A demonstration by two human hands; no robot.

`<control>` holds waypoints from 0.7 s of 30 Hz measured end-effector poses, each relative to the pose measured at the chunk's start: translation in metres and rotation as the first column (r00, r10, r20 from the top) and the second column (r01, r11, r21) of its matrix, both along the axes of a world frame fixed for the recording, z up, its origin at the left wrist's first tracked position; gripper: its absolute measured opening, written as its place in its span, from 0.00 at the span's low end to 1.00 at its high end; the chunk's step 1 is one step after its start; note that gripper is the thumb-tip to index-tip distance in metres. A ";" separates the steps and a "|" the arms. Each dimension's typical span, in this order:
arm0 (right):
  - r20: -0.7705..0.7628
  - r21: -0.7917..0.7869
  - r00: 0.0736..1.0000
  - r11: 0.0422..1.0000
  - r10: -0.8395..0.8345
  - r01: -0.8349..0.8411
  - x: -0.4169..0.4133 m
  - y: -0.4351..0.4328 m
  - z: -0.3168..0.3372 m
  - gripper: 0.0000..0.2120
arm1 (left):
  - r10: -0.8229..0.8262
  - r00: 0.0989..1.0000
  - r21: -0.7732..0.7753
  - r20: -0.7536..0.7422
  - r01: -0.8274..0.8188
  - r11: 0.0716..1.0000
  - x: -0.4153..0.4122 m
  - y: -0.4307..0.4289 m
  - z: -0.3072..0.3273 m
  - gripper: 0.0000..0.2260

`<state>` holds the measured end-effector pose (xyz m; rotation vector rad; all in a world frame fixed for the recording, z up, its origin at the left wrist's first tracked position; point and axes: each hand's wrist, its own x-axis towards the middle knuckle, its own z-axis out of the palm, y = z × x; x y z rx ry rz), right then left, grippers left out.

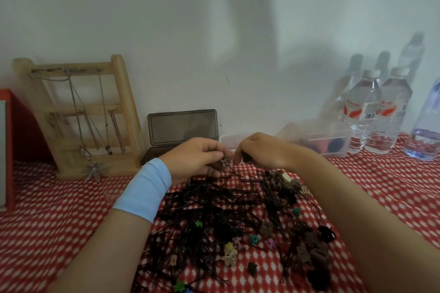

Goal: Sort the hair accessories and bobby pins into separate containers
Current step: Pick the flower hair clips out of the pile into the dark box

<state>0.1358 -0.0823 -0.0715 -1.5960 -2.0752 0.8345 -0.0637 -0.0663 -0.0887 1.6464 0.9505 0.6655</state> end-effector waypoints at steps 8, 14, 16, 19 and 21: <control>-0.424 -0.058 0.903 0.992 0.077 -0.112 -0.013 0.003 -0.015 0.18 | 0.273 0.945 0.036 0.180 -0.283 0.958 0.001 0.004 0.002 0.03; -0.133 0.106 0.986 0.991 0.097 -0.083 -0.017 0.010 -0.021 0.11 | 0.364 0.931 0.287 0.021 -0.355 0.890 -0.006 0.004 0.006 0.04; 0.048 0.084 0.994 0.991 0.098 -0.102 -0.017 0.012 -0.024 0.12 | 0.402 0.914 0.316 0.057 -0.398 0.861 -0.013 0.005 0.011 0.04; 0.206 -0.019 0.967 0.988 0.151 -0.151 -0.021 0.010 -0.024 0.15 | 0.406 0.899 0.268 0.163 -0.436 0.859 -0.026 0.009 0.017 0.03; 0.184 0.027 0.976 0.992 0.115 -0.122 -0.028 0.010 -0.015 0.15 | 0.410 0.901 0.279 0.144 -0.434 0.857 -0.034 0.012 0.017 0.02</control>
